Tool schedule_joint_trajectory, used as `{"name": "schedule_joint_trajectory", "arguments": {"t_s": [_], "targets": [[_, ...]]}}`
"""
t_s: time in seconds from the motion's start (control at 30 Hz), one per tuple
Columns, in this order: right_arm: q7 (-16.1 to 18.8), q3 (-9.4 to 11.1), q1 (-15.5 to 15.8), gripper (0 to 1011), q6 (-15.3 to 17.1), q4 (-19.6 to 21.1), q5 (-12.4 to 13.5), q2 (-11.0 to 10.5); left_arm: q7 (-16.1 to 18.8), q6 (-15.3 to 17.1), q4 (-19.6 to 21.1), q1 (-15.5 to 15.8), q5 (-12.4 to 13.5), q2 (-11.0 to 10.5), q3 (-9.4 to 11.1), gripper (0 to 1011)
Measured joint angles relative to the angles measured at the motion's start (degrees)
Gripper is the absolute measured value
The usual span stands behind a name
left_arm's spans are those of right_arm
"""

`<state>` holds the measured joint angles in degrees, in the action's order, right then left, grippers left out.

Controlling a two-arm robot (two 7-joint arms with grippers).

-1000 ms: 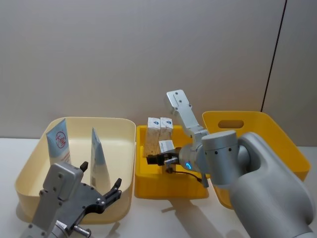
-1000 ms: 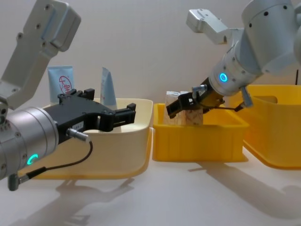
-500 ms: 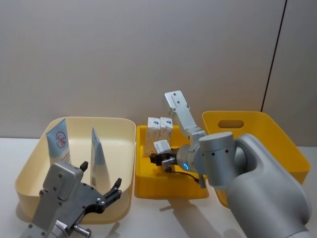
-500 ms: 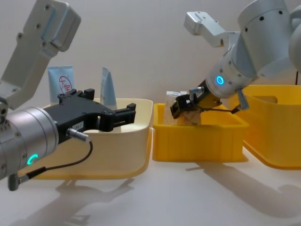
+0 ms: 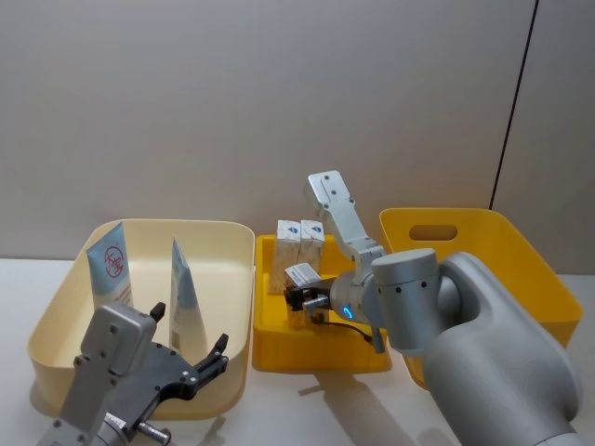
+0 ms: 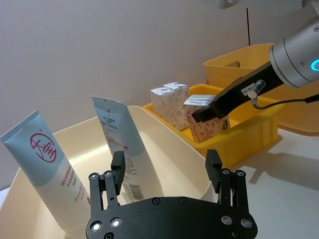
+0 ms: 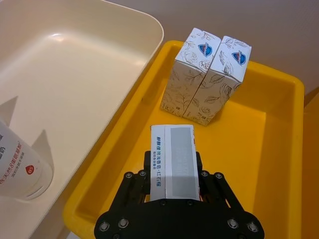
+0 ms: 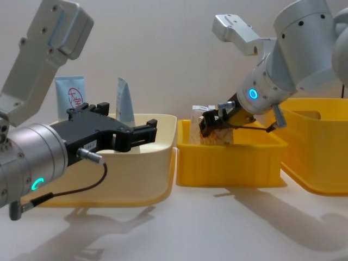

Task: Bimanual collaborative sorting of washing and personal care products

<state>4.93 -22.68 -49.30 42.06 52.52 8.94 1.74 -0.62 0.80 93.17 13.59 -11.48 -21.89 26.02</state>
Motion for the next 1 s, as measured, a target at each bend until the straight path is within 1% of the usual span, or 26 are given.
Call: {"name": "schedule_joint_trajectory", "arguments": {"t_s": [0.23, 0.47, 0.77, 0.83, 0.9, 0.97, 1.0], "targets": [[0.1, 0.0, 0.0, 404, -0.3, 0.1, -0.1, -0.1, 0.0, 0.0, 0.0, 0.0, 0.0, 0.0, 0.0, 1003], [0.6, 0.1, 0.0, 404, -1.9, 1.8, -0.4, -0.6, 0.0, 0.0, 0.0, 0.0, 0.0, 0.0, 0.0, 1004], [1.0, 0.6, 0.1, 403, -4.6, 5.8, -1.0, -2.0, 0.0, 0.0, 0.0, 0.0, 0.0, 0.0, 0.0, 1003], [1.0, 1.0, 0.2, 404, -5.5, 7.4, -1.4, -2.6, 0.0, 0.0, 0.0, 0.0, 0.0, 0.0, 0.0, 1003], [1.0, 1.0, 0.2, 404, -5.7, 7.8, -1.5, -2.8, 0.0, 0.0, 0.0, 0.0, 0.0, 0.0, 0.0, 1003], [0.9, 1.4, 0.3, 404, -6.7, 9.5, -1.9, -3.6, 0.0, 0.0, 0.0, 0.0, 0.0, 0.0, 0.0, 1003], [0.9, 1.4, 0.3, 404, -6.7, 9.5, -1.9, -3.6, 0.0, 0.0, 0.0, 0.0, 0.0, 0.0, 0.0, 1003]]}}
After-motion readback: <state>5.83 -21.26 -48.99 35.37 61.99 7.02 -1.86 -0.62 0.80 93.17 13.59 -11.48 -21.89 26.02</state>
